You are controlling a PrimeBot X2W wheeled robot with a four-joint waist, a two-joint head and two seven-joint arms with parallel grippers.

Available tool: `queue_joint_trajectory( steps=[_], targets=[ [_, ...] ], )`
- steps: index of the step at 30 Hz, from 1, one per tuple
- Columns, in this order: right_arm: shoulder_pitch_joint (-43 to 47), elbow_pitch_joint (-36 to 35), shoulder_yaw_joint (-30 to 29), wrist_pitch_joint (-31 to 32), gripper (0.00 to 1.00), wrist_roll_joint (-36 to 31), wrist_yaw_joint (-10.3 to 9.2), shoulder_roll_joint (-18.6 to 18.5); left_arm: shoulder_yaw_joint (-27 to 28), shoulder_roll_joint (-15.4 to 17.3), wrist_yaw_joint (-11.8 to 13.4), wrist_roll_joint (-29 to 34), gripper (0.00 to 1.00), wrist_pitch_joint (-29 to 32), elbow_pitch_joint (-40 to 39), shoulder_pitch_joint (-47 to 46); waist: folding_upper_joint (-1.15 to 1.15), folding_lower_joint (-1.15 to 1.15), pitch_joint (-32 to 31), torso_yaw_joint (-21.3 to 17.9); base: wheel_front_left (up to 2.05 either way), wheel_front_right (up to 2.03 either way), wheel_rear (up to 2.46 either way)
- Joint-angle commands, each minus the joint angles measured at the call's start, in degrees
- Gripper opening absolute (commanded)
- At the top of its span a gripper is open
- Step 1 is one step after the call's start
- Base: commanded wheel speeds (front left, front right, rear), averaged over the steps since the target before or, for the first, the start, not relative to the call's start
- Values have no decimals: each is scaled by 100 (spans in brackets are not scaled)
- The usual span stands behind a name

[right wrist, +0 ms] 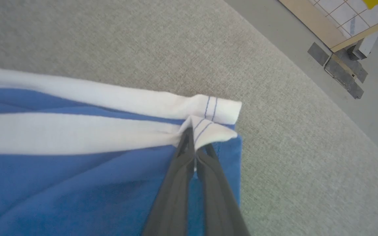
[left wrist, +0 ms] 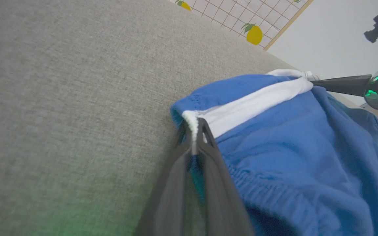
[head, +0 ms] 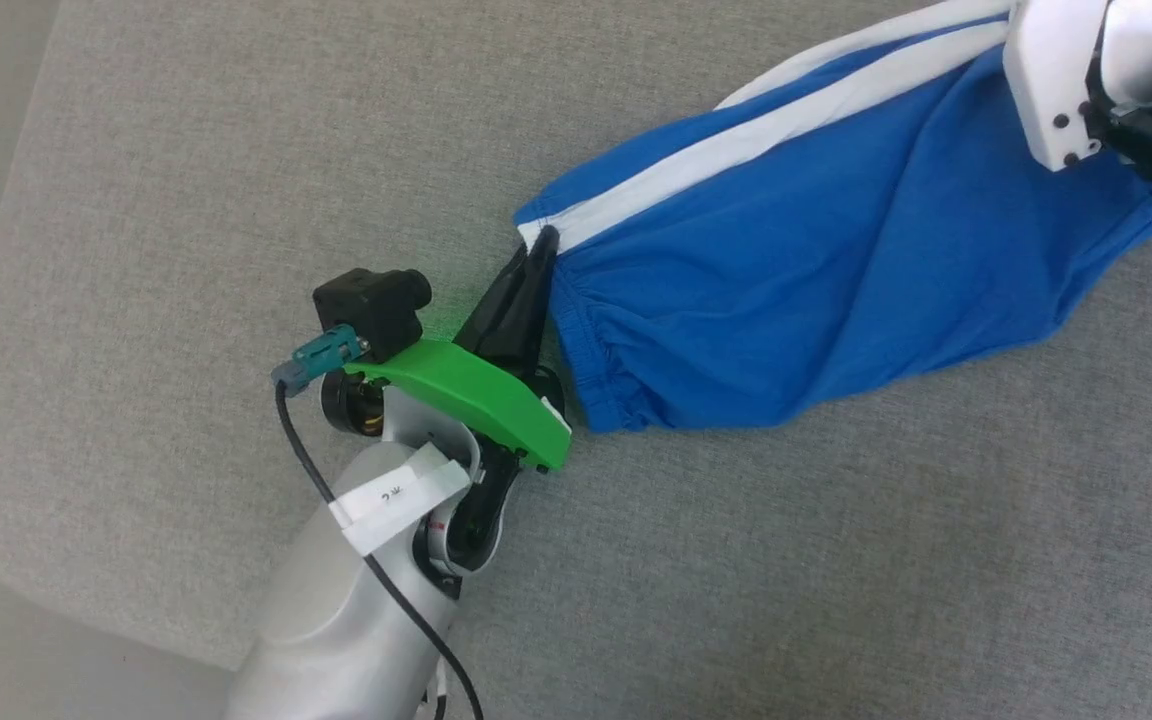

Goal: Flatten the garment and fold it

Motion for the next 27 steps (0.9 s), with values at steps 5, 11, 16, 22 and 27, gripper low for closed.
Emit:
queue_joint_trajectory(
  steps=[5,11,16,22,27],
  targets=[
    [70,128,-53,-9,100,163,-9,68,-34,-22,39,-47,100,25,66,56,0,-1,-85,-42,0,0,0],
    [555,-136,-245,-1096,100,146,-9,40,9,-14,71,24,100,-334,-25,190,0,-1,-445,-120,0,0,0],
    [1173,-407,-468,-1738,100,191,-9,-5,52,88,109,86,100,-509,-129,479,0,-1,-815,-236,0,0,0],
    [2057,-887,-1126,-2468,100,210,-9,53,294,211,302,285,100,-721,-333,888,0,-1,-1228,-343,0,0,0],
    [2645,-1160,-1869,-2884,100,105,-9,252,857,200,345,848,100,-784,-722,1088,0,-1,-1429,-373,0,0,0]
  ],
)
